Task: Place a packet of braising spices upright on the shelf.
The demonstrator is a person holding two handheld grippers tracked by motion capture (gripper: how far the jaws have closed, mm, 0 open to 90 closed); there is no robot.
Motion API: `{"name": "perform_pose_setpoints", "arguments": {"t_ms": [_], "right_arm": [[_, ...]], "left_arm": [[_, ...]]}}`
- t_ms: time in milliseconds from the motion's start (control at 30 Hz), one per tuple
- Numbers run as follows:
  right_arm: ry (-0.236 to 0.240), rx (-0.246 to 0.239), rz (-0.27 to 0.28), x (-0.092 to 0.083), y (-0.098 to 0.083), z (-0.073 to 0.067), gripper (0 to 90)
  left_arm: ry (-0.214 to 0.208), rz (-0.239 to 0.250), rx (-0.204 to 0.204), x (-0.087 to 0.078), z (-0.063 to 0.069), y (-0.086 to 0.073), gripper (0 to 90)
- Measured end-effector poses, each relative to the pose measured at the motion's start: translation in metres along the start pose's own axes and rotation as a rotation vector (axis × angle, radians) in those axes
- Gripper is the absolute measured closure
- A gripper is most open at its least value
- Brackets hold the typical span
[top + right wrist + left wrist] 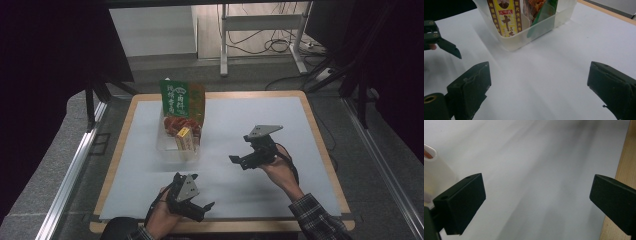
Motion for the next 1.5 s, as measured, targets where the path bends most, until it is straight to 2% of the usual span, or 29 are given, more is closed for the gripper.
{"name": "perform_pose_setpoints", "arguments": {"t_ms": [433, 900, 1500], "right_arm": [[-0.036, 0.010, -0.010, -0.028, -0.018, 0.005, 5.0], [-0.043, 0.029, -0.032, -0.045, -0.039, 0.009, 4.9], [-0.103, 0.049, -0.006, -0.081, -0.061, 0.015, 4.8]], "left_arm": [[0.003, 0.004, -0.016, 0.000, -0.001, 0.000, 0.0], [0.007, 0.004, -0.020, 0.000, -0.002, -0.001, 0.0], [0.004, 0.010, -0.043, -0.003, -0.005, -0.001, 0.0]]}}
Point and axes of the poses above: each handheld gripper's, and its own axes: x roughly forward along the jaws, y roughly out of its top, z roughly to its right, the point moved 6 cm from there along x, roughly forward along the jaws, and after that the axes turned 10 degrees about x, right-handed, at the moved point
